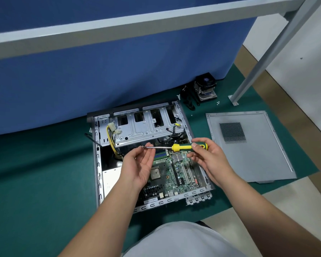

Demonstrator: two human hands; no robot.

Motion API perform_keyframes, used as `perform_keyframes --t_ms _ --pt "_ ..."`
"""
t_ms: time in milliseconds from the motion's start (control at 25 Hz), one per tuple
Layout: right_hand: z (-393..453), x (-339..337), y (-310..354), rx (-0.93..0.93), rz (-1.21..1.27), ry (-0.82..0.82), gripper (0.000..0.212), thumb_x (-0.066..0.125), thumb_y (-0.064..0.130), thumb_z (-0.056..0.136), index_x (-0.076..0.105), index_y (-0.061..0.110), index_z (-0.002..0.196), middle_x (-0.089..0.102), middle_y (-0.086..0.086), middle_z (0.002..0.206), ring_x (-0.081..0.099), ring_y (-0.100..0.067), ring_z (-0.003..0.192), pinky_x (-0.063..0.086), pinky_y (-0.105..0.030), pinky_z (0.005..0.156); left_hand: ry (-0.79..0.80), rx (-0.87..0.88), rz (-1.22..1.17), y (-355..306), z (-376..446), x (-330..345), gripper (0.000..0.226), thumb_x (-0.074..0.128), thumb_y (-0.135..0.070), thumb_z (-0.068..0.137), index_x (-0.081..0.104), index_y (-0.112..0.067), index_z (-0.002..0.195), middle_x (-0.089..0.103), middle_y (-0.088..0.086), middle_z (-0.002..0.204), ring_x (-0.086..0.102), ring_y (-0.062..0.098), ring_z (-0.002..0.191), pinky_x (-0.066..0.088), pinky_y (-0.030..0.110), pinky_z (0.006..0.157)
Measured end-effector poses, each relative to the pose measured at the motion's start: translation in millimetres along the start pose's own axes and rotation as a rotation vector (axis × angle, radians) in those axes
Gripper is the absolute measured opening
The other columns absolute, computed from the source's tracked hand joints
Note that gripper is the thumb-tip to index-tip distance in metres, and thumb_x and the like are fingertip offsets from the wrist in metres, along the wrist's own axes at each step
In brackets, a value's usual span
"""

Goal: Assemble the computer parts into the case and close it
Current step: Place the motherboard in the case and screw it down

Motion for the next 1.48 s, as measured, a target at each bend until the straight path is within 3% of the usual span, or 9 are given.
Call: perform_keyframes --t_ms 240,680,880,1000,1200,1280,1480 --pt "2 0 -1 0.003 0.005 0.013 0.025 0.069 0.009 0.094 0.065 0.008 0.119 0.073 -0.017 0.083 0.071 -0.024 0.080 0.059 -0.025 0.073 0.007 0.016 0.010 -2 -1 3 0.007 0.057 0.001 0.097 0.063 0.005 0.098 0.073 0.027 0.106 0.075 0.036 0.101 0.064 0.041 0.078" --pt "-8 9 11 -0.082 -0.202 0.091 0.020 0.067 0.009 0.097 0.066 0.015 0.116 0.076 -0.019 0.089 0.071 -0.020 0.077 0.060 -0.026 0.076 -0.078 0.013 0.056 -2 -3 -4 0.007 0.058 0.002 0.099 0.062 0.007 0.097 0.074 0.026 0.095 0.076 0.034 0.097 0.065 0.039 0.077" --pt "-11 11 17 -0.168 -0.294 0.120 0.021 0.067 0.007 0.097 0.065 0.017 0.115 0.077 -0.007 0.108 0.075 -0.030 0.094 0.060 -0.038 0.089 -0.094 -0.006 0.116 -4 -4 -7 0.006 0.056 0.003 0.098 0.061 0.006 0.095 0.074 0.026 0.088 0.075 0.035 0.098 0.063 0.042 0.082" --pt "-13 10 20 -0.200 -0.357 0.131 0.022 0.067 0.008 0.097 0.065 0.022 0.114 0.076 0.000 0.113 0.075 -0.027 0.095 0.057 -0.044 0.093 -0.098 -0.023 0.147 -5 -5 -7 0.008 0.056 0.005 0.096 0.061 0.005 0.090 0.073 0.026 0.086 0.076 0.036 0.093 0.064 0.042 0.080" --pt "-17 12 23 -0.246 -0.502 0.114 0.022 0.069 0.026 0.097 0.062 0.040 0.112 0.079 0.001 0.094 0.076 -0.017 0.088 0.057 -0.043 0.090 -0.079 -0.038 0.117 -3 -5 -5 0.009 0.055 0.005 0.097 0.061 0.005 0.089 0.073 0.028 0.089 0.076 0.037 0.093 0.065 0.042 0.074" --pt "-16 11 22 -0.236 -0.448 0.062 0.026 0.070 0.028 0.097 0.059 0.037 0.119 0.079 -0.002 0.095 0.076 -0.018 0.089 0.059 -0.038 0.087 -0.075 -0.041 0.107 -1 -5 -5 0.009 0.057 0.003 0.097 0.061 0.004 0.090 0.073 0.027 0.089 0.076 0.036 0.093 0.065 0.041 0.072" --pt "-15 6 6 -0.063 0.095 -0.115 0.028 0.069 0.016 0.097 0.056 0.010 0.120 0.072 -0.012 0.103 0.076 -0.028 0.090 0.059 -0.026 0.075 -0.011 -0.062 0.169 9 -6 -3 0.014 0.063 -0.008 0.098 0.063 0.005 0.103 0.074 0.027 0.103 0.074 0.038 0.102 0.064 0.041 0.080"
Point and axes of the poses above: each hand's wrist, its own z-axis towards the middle knuckle, its own x-axis out of the palm, y = z × x, the point moved 6 cm from there along z, towards the middle knuckle
